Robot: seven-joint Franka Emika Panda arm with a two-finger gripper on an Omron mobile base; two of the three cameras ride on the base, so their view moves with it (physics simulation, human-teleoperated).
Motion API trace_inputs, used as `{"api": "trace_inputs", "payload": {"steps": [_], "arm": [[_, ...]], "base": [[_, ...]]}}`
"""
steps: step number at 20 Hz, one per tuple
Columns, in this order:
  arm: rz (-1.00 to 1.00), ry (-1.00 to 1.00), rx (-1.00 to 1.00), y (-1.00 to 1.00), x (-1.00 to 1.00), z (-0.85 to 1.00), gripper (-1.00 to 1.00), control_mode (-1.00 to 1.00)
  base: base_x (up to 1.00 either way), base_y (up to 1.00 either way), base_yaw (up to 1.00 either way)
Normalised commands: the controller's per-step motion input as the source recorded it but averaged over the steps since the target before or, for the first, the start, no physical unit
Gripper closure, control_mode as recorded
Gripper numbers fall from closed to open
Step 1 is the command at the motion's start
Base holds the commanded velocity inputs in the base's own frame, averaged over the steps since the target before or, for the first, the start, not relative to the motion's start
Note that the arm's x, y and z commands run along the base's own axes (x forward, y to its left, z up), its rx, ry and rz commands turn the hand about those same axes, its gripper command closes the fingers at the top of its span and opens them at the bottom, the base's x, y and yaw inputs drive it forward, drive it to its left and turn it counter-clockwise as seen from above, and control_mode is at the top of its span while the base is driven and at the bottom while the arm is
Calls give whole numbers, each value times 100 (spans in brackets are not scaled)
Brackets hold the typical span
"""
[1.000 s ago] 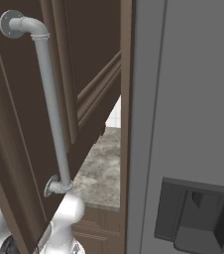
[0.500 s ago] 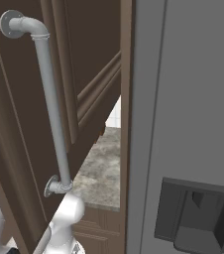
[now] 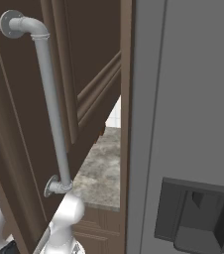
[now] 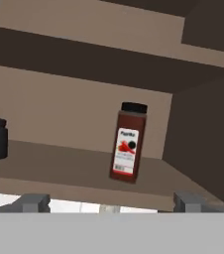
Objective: Collect the paprika, ketchup, and shaker from the cabinet and place them next to the stove.
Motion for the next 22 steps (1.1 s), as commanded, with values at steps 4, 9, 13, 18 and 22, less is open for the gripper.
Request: {"api": "trace_inputs", "payload": {"steps": [4, 9, 13, 18, 22], "arm": [[0, -10, 0, -4, 2, 3, -100, -100], [0, -12, 0, -5, 2, 0, -100, -100], [2, -13, 0, -15, 0, 0, -100, -100], [1, -15, 0, -20, 5, 0, -100, -100], [-2, -6, 0, -6, 8, 0, -100, -100]], "base": [[0, 0, 0], [0, 0, 0], [0, 0, 0], [0, 0, 0], [0, 0, 0]]}}
